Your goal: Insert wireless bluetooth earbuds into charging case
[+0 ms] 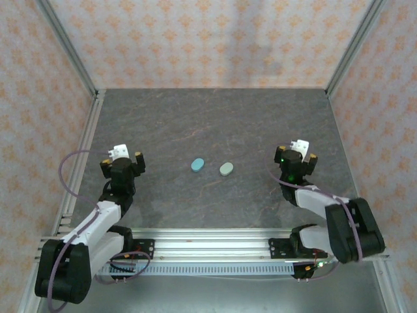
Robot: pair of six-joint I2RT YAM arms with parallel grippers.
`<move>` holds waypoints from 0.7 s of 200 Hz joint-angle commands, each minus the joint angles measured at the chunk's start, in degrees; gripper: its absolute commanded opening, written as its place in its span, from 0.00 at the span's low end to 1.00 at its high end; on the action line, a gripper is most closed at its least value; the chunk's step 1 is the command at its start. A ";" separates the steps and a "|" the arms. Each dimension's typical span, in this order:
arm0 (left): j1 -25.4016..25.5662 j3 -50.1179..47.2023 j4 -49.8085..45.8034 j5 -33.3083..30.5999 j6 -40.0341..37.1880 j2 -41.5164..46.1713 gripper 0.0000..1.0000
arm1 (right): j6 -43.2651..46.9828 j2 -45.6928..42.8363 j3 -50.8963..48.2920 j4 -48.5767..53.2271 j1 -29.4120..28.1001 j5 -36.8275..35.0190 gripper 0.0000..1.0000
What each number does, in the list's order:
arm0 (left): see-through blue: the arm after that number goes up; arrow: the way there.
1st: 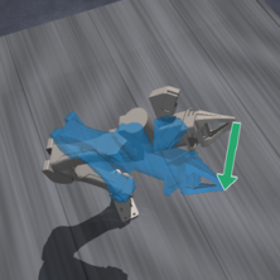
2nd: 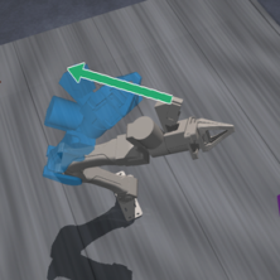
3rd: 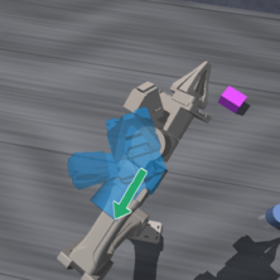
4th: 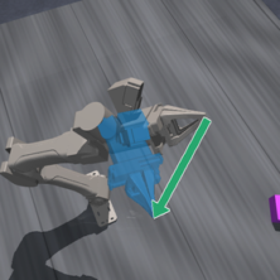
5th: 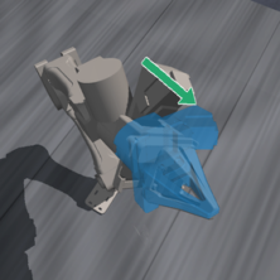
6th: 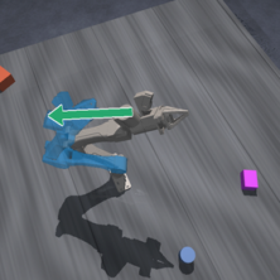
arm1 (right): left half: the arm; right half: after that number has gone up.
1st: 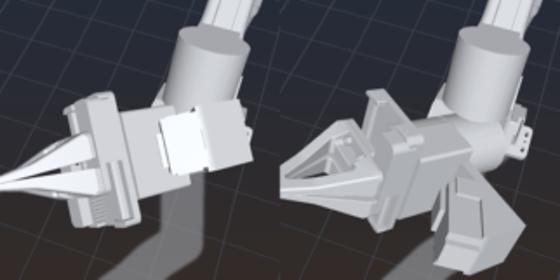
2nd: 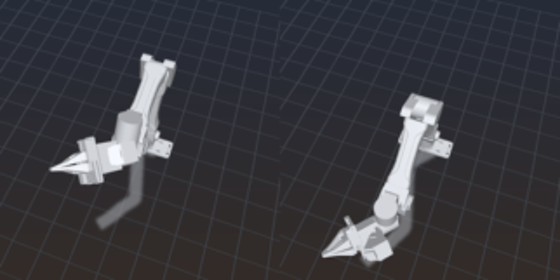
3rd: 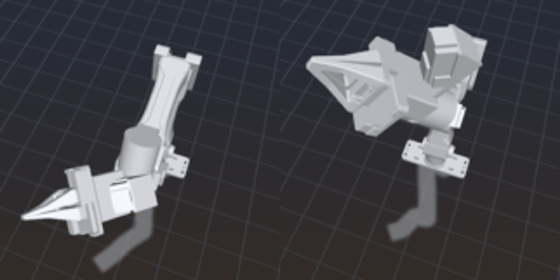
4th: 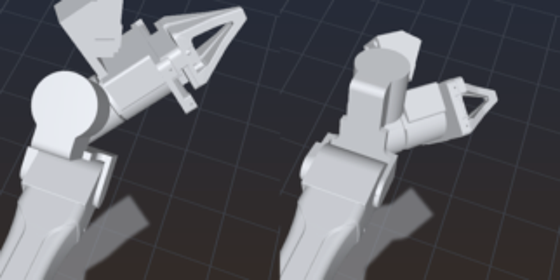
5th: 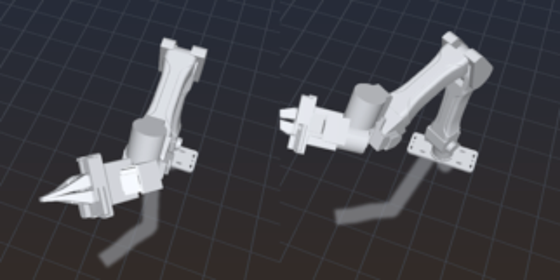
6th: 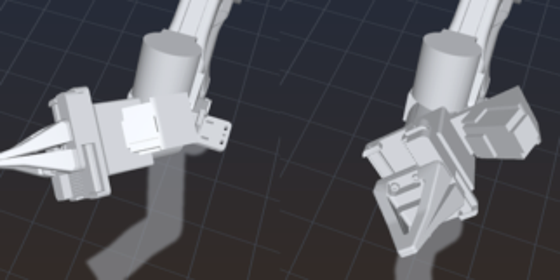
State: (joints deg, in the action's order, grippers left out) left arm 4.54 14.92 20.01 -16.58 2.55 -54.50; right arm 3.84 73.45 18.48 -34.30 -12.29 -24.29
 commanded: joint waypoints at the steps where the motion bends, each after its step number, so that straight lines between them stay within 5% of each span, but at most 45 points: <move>1: -1.66 -3.19 13.80 5.32 -0.94 -2.70 1.00 | 2.52 4.28 -1.62 -17.54 0.98 1.78 0.99; 59: -2.78 -1.87 26.65 15.02 -3.78 -13.95 1.00 | -0.49 16.81 -1.77 -29.91 6.49 7.87 0.99; 79: -2.78 0.91 27.31 16.89 -4.12 -18.83 1.00 | -2.08 14.77 2.56 -17.95 6.84 7.44 1.00; 140: -3.45 9.08 22.61 17.99 -4.07 -30.81 1.00 | -1.91 15.73 2.71 -19.38 7.11 7.30 1.00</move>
State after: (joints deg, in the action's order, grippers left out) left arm 2.17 21.41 43.13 0.73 -1.37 -83.26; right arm 2.81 88.92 20.80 -53.60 -5.56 -17.65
